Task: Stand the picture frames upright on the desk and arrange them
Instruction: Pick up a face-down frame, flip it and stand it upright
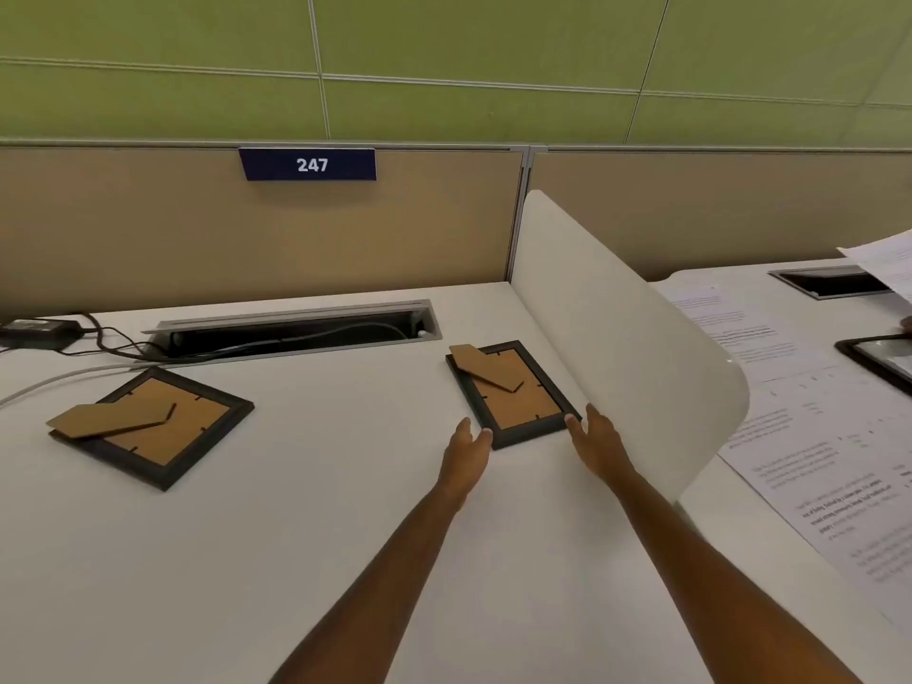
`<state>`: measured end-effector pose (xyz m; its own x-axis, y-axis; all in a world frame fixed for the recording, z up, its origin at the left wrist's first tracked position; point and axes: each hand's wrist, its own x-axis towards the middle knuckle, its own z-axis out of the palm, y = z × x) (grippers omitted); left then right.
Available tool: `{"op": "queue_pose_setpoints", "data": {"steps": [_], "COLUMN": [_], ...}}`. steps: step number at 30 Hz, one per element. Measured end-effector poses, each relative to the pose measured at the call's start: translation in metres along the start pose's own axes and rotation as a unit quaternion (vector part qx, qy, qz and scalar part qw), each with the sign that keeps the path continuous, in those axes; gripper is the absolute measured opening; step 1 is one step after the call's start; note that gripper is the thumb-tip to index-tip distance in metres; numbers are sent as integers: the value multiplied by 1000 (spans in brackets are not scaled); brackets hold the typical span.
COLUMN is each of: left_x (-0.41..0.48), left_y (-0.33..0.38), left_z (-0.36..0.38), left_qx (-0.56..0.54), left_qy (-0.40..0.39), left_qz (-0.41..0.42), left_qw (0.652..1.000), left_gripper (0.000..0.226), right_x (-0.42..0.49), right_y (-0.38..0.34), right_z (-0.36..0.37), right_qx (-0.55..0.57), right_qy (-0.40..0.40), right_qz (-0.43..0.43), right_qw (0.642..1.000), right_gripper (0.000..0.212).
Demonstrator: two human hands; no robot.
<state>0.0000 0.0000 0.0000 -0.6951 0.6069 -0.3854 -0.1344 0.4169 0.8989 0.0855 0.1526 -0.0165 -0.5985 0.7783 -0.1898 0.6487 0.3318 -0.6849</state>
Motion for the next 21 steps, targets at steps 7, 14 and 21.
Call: {"op": "queue_pose_setpoints", "data": {"steps": [7,14,21], "left_x": [28,44,54], "left_y": [5,21,25], "left_z": [10,12,8], "left_qx": [-139,-193,-246], "left_qy": [18,23,11], "left_qz": [-57,-121,-160], "left_qw": [988,973,956], "left_gripper": [38,35,39], "right_x": [24,47,53], "right_y": [-6,-12,-10], "right_z": [0,-3,2], "right_qx": [4,4,-2], "right_qy": [14,43,55], "right_qz": [-6,30,44], "right_qw": [1000,999,998], "right_gripper": [26,46,50]}}
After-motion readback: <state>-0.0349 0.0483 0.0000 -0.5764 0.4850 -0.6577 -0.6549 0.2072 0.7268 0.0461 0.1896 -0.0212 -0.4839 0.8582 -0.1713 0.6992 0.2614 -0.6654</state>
